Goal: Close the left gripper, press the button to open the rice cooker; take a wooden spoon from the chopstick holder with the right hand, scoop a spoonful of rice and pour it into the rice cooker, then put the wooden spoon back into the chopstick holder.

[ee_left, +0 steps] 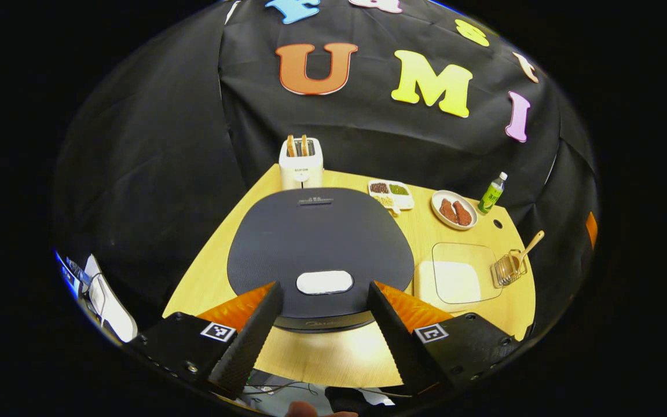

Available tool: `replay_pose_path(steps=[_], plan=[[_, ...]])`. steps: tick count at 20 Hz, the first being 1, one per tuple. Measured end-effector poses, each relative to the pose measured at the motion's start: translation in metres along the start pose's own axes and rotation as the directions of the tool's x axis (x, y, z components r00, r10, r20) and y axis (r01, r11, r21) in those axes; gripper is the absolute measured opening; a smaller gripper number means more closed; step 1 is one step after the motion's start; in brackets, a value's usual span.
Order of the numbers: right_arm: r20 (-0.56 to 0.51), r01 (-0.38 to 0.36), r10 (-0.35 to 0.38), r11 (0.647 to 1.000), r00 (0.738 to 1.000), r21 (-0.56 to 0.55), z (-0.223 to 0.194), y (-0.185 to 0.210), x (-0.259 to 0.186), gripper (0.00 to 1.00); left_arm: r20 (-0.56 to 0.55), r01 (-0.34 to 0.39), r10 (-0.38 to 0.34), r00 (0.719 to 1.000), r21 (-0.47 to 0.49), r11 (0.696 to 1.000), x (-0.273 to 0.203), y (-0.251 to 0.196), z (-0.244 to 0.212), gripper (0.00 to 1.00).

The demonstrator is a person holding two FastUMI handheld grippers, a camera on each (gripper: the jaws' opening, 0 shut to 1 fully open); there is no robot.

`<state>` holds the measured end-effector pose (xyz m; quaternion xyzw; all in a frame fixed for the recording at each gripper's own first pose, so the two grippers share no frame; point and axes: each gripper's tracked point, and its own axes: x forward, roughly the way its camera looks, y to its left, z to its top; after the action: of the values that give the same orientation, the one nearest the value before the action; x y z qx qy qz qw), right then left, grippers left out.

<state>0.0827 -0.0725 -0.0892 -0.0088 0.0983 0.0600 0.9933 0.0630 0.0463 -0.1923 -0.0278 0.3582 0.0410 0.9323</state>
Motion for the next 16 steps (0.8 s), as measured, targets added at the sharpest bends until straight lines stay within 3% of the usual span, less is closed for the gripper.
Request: replay_pose_path(steps=[2, 4, 8, 9, 16], plan=[[-0.001, 0.000, 0.000, 1.000, 1.000, 0.001, 0.000, 0.000, -0.002, 1.00, -0.028, -0.001, 0.001, 1.000, -0.008, 1.000, 0.004, 0.001, -0.012, 0.97], [-0.002, -0.001, 0.001, 1.000, 1.000, 0.002, 0.000, 0.000, -0.002, 1.00, -0.044, -0.002, 0.002, 0.999, -0.013, 1.000, 0.009, 0.001, -0.017, 1.00], [-0.004, 0.003, -0.003, 1.000, 1.000, 0.006, 0.000, -0.001, -0.006, 1.00, -0.057, -0.015, 0.015, 0.998, -0.015, 1.000, 0.011, 0.003, -0.023, 0.96], [-0.006, 0.004, -0.004, 1.000, 1.000, 0.009, -0.001, 0.000, -0.007, 0.96, -0.061, -0.020, 0.020, 0.998, -0.013, 1.000, 0.010, 0.003, -0.024, 0.96], [-0.007, 0.010, -0.010, 0.999, 1.000, 0.048, -0.003, 0.006, -0.011, 1.00, -0.068, -0.017, 0.017, 0.998, 0.009, 1.000, 0.016, 0.001, -0.032, 0.98]])
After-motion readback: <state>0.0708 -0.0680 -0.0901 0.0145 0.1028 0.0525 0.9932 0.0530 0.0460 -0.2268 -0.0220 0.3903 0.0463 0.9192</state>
